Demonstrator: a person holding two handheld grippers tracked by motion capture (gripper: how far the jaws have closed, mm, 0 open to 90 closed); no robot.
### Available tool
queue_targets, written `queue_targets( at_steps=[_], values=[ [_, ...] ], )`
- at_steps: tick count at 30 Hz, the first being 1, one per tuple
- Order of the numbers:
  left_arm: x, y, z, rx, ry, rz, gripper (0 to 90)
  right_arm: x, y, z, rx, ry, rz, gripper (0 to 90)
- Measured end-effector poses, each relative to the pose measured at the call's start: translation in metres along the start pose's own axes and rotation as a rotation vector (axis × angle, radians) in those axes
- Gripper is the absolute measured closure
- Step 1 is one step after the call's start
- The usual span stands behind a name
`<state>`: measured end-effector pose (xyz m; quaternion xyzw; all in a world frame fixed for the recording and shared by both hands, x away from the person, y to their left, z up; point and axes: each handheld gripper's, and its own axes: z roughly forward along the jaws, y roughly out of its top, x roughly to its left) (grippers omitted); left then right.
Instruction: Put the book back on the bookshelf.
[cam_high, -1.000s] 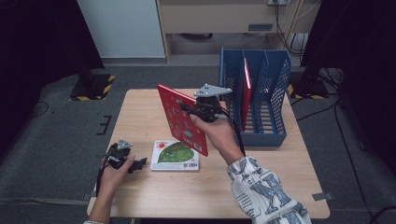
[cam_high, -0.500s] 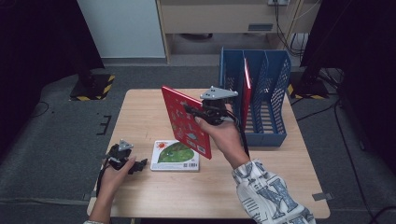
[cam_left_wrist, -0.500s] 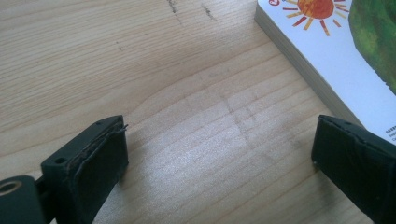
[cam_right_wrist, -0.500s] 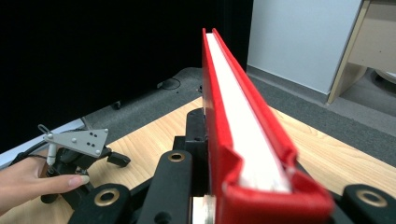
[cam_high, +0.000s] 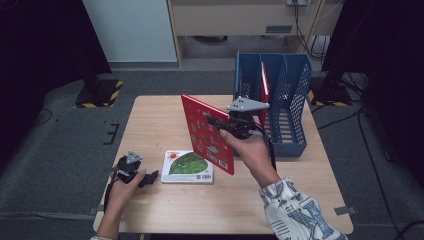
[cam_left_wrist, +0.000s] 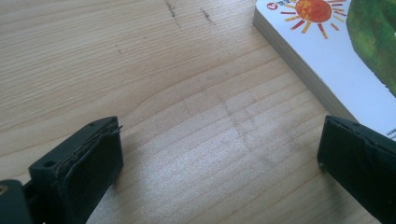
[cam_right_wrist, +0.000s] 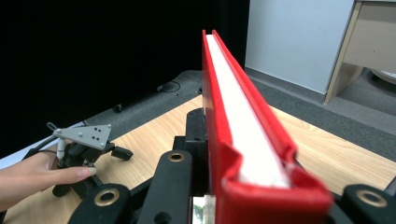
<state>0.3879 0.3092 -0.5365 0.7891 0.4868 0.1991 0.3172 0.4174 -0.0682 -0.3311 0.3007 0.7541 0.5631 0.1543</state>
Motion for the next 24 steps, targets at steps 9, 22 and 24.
queue_targets(
  at_steps=[9,22,24],
  values=[
    [0.000,0.000,0.000,-0.002,0.000,-0.003,0.0,-0.001,-0.010,-0.016,0.019,-0.004,-0.003,79.4],
    [0.000,0.000,0.000,-0.003,0.000,-0.004,0.0,-0.012,-0.022,-0.047,0.025,-0.033,0.012,79.4],
    [0.000,0.000,0.000,-0.003,0.000,-0.004,0.0,-0.015,-0.022,-0.053,0.023,-0.038,0.020,79.3]
  ],
)
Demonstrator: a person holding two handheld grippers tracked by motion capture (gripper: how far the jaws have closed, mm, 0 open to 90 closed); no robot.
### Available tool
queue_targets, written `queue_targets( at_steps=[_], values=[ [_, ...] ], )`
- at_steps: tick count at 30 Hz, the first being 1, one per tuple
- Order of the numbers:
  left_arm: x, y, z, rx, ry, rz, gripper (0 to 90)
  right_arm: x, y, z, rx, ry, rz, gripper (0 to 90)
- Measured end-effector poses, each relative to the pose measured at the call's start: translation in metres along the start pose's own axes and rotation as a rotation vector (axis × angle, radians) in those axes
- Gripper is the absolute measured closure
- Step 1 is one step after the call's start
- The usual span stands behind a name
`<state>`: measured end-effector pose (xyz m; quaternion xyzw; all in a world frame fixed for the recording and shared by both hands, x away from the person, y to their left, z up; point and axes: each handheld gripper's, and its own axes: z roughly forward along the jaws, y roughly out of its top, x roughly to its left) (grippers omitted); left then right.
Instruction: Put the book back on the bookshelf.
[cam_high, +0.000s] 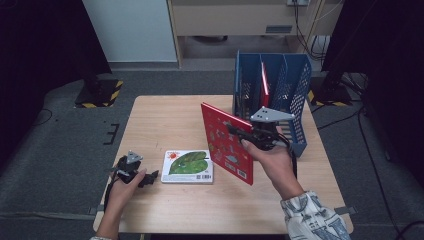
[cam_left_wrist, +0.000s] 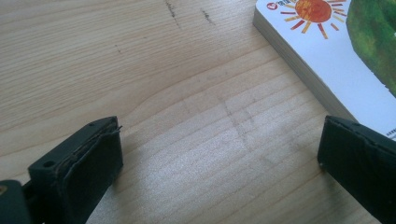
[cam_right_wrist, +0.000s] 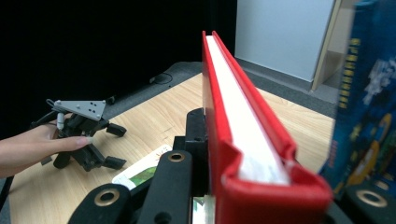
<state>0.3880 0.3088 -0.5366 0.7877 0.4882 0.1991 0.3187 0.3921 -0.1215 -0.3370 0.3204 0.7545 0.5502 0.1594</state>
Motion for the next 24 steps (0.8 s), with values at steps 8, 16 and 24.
queue_targets(
  at_steps=[8,16,24],
  values=[
    [0.000,0.000,0.000,0.000,0.001,-0.001,0.0,-0.009,-0.006,-0.020,0.007,-0.017,0.018,79.4],
    [0.000,0.000,0.000,0.003,0.002,0.001,0.0,-0.018,-0.012,-0.046,0.007,-0.042,0.034,79.4],
    [-0.001,0.000,0.000,0.002,0.003,0.000,0.0,-0.023,-0.012,-0.069,-0.012,-0.066,0.040,79.3]
  ],
)
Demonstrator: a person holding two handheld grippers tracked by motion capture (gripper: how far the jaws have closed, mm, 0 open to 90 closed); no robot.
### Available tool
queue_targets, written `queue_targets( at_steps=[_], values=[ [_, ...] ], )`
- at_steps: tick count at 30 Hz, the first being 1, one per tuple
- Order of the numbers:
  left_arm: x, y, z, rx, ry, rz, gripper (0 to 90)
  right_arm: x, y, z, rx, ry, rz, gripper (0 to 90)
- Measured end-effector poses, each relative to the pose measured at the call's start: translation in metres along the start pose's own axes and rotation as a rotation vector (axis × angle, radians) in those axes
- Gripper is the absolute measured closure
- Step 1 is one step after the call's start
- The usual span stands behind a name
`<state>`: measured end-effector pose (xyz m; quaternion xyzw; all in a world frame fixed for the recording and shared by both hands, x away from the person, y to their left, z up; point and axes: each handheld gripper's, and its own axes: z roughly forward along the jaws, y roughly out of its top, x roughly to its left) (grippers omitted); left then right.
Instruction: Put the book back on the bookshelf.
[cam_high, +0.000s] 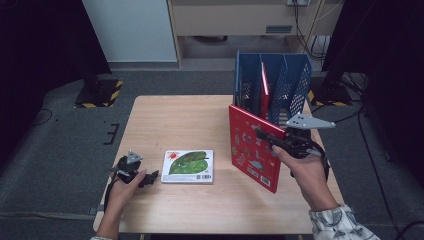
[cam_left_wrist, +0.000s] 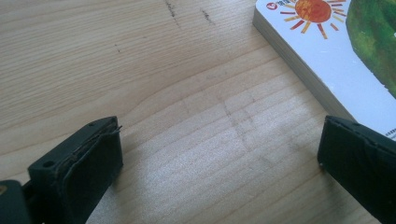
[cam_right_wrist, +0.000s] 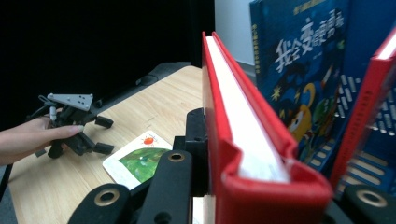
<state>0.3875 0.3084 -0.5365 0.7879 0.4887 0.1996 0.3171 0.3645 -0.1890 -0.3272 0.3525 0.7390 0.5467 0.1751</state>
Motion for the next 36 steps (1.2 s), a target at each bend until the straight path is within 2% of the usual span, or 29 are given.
queue_targets(
  at_steps=[4,9,15,25,29,36],
  values=[
    [0.000,0.000,0.000,0.001,-0.001,0.000,0.0,-0.003,0.004,-0.009,-0.014,-0.014,0.013,79.4],
    [0.000,0.000,0.000,0.001,-0.001,0.001,0.0,-0.003,0.014,-0.017,-0.024,-0.021,0.005,79.4],
    [0.000,0.000,0.000,0.001,-0.001,0.001,0.0,-0.004,0.030,-0.019,-0.022,-0.034,-0.005,79.4],
    [-0.001,0.000,0.000,-0.005,-0.002,-0.001,0.0,-0.011,0.058,-0.019,-0.038,-0.059,0.007,79.4],
    [0.000,0.000,0.000,-0.003,-0.003,0.002,0.0,-0.016,0.063,-0.019,-0.050,-0.070,0.021,79.4],
    [0.000,0.000,0.000,-0.004,-0.003,0.002,0.0,-0.018,0.073,-0.022,-0.053,-0.086,0.006,79.4]
  ],
)
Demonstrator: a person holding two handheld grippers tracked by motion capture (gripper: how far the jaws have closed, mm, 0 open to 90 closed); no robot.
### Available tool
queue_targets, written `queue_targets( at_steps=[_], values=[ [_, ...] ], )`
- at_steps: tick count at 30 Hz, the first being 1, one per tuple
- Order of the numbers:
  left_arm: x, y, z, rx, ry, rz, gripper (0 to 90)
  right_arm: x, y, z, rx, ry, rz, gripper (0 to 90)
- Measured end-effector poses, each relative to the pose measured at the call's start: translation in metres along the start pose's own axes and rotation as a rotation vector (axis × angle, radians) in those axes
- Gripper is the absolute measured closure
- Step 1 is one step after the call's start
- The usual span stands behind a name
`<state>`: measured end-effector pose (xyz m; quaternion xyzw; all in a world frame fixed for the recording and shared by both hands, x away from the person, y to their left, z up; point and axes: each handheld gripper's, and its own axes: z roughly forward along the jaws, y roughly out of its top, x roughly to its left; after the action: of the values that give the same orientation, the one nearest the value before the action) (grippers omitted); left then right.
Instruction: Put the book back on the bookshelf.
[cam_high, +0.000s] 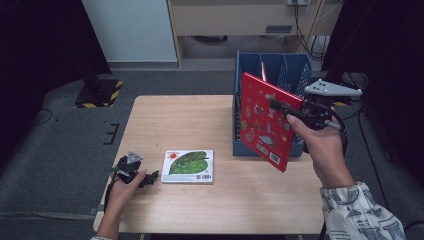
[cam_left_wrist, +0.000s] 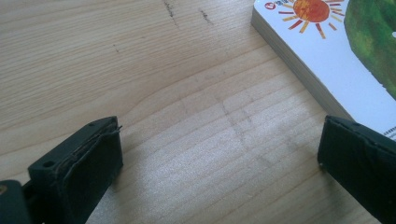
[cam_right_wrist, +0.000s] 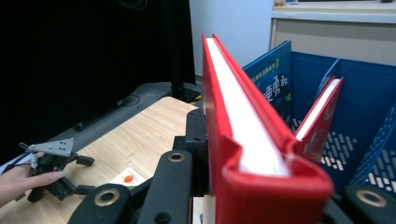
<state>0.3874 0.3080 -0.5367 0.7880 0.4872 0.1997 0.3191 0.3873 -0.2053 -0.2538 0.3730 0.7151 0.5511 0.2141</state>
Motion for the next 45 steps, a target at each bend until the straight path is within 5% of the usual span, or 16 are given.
queue_targets(
  at_steps=[13,45],
  values=[
    [0.000,0.000,0.000,0.000,-0.001,0.001,0.0,-0.019,0.005,0.000,-0.004,-0.086,0.008,79.3],
    [0.000,0.000,0.000,0.000,-0.002,-0.001,0.0,-0.030,0.001,-0.018,0.005,-0.137,0.008,79.4]
  ],
)
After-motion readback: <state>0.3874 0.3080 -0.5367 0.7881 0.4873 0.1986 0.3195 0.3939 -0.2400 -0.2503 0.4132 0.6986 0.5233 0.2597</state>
